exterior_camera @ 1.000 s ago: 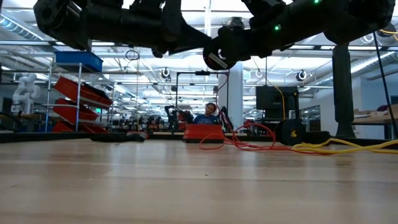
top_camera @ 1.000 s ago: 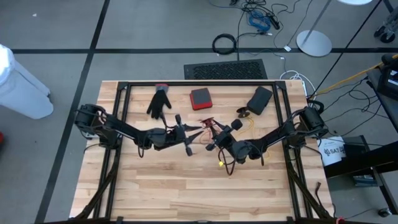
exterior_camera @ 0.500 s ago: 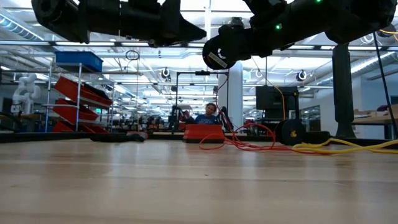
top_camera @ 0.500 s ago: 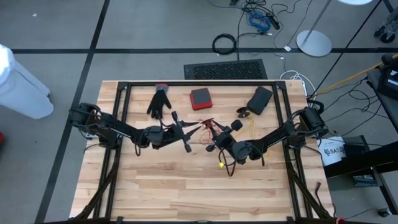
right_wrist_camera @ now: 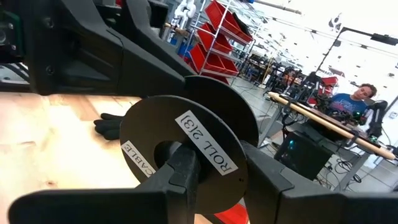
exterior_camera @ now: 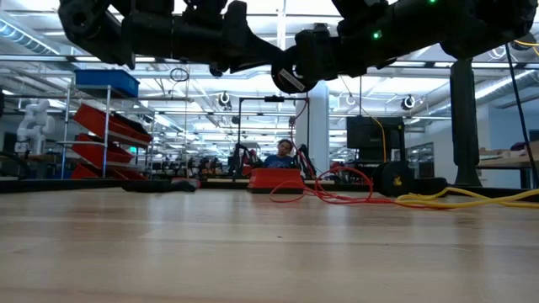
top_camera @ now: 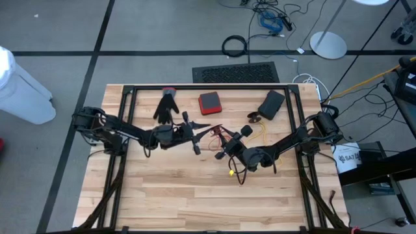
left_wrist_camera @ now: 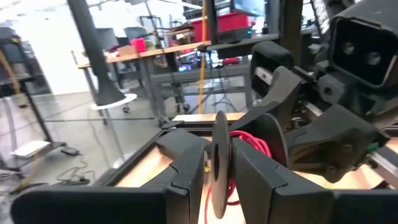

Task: Coil cords
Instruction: Uncoil the red wire from the spool

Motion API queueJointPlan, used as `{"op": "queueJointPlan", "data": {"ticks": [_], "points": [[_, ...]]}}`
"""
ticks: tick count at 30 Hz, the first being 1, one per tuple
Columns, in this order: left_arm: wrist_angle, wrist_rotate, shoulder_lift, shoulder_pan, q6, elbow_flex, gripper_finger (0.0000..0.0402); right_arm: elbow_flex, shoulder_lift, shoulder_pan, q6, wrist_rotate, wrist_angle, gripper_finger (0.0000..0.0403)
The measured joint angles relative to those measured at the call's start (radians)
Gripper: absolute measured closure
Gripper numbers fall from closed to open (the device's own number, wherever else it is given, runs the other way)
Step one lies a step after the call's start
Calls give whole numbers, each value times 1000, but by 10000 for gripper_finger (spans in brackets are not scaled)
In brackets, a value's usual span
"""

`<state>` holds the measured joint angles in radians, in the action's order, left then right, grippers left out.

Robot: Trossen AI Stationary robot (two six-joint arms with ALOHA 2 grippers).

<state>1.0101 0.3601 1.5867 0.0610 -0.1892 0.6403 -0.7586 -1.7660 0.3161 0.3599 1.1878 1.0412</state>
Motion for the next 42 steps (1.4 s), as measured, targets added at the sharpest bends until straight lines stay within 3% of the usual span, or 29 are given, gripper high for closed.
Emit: {"op": "queueJointPlan", "data": {"ticks": [4,13,27,32,42], "points": [[-7,-55,0,-16,27,0,312,0,0,0,-20,-37,0,319],[-26,-56,0,-20,26,0,319,0,0,-1,-23,-37,-1,319],[-28,-51,1,-41,25,0,392,0,0,-1,-25,-64,-6,320],[-28,-51,1,-41,16,0,395,0,1,-1,-24,-64,-13,319],[-21,-47,2,-39,-12,0,399,-3,1,28,76,40,-23,311]]}}
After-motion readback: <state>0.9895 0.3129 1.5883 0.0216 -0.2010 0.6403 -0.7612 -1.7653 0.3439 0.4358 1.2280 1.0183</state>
